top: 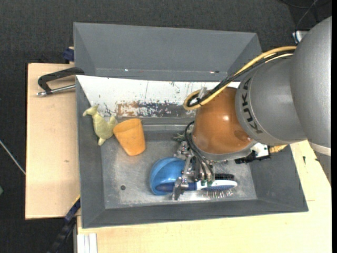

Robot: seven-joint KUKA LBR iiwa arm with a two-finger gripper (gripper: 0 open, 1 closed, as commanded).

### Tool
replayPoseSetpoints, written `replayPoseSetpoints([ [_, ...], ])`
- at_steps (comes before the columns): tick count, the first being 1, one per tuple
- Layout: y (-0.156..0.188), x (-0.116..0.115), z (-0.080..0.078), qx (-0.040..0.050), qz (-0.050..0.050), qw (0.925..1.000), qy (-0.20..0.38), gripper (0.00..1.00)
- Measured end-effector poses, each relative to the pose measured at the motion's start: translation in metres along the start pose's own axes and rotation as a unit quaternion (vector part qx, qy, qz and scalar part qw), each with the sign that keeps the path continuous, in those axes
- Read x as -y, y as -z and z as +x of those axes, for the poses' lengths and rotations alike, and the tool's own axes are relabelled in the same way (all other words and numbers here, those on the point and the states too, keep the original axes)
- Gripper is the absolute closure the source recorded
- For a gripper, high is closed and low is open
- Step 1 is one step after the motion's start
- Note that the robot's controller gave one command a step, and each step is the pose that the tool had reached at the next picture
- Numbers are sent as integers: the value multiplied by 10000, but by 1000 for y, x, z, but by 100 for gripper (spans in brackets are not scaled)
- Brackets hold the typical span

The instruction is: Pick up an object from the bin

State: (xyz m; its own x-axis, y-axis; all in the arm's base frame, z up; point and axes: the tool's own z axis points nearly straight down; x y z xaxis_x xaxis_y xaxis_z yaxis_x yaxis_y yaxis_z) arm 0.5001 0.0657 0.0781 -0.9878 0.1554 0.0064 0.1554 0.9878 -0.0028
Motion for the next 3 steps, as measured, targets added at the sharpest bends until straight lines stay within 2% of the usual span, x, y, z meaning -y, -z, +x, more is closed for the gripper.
replayPoseSetpoints([
  [1, -4, -45, -30, 59, -24, 9987, -504, 0],
  [2, -1, -46, -33, 102, -46, 9986, -509, 100],
  [3, 141, -36, -40, 93, -43, 9983, -581, 100],
])
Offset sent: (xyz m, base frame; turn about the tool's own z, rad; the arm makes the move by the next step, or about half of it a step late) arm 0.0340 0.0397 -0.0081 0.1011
